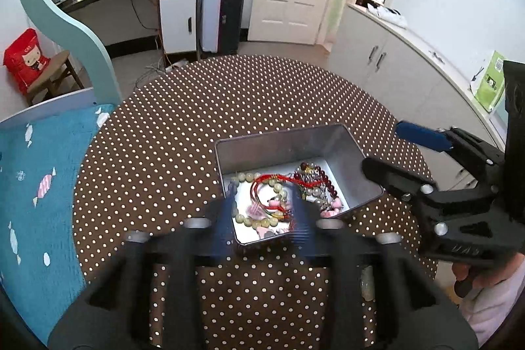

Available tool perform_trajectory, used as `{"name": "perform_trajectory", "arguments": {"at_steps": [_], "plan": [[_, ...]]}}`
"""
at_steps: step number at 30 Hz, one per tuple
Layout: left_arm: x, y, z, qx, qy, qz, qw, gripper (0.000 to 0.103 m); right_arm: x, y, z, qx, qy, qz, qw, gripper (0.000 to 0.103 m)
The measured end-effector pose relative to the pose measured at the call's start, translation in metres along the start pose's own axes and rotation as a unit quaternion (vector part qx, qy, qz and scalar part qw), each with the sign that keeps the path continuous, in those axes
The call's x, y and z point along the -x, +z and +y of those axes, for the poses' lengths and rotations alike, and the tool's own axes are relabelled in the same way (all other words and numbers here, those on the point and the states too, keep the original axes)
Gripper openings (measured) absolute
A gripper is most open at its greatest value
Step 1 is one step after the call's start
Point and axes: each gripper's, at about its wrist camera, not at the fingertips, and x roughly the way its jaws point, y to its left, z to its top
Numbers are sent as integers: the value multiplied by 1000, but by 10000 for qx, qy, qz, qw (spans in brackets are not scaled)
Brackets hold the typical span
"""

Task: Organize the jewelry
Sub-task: 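Carry both charms into the grey tray and open both grippers, then withdraw both grippers and grasp the pearl with the right gripper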

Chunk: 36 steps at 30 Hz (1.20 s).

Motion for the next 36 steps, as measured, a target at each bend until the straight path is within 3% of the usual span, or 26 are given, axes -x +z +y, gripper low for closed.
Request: {"name": "perform_trajectory", "arguments": {"at_steps": [14,23,30,33,36], "plan": [[16,-10,-9,-78,35,-80,9999,48,15,-12,-8,-85,-164,0,9998,79],[19,-31,-29,-221,-106,72,9997,63,31,-34,-18,-271,-440,27,9987,88],[15,-44,-47,-360,-210,248,9988,73,38,-72,-30,-482,-599,241,9967,89],[10,-56,-52,-355,-271,416,9981,74,34,-87,-26,-450,-585,430,9963,89],[2,-69,-55,-375,-263,589,9972,74,27,-100,-21,-438,-419,620,9962,74]]}}
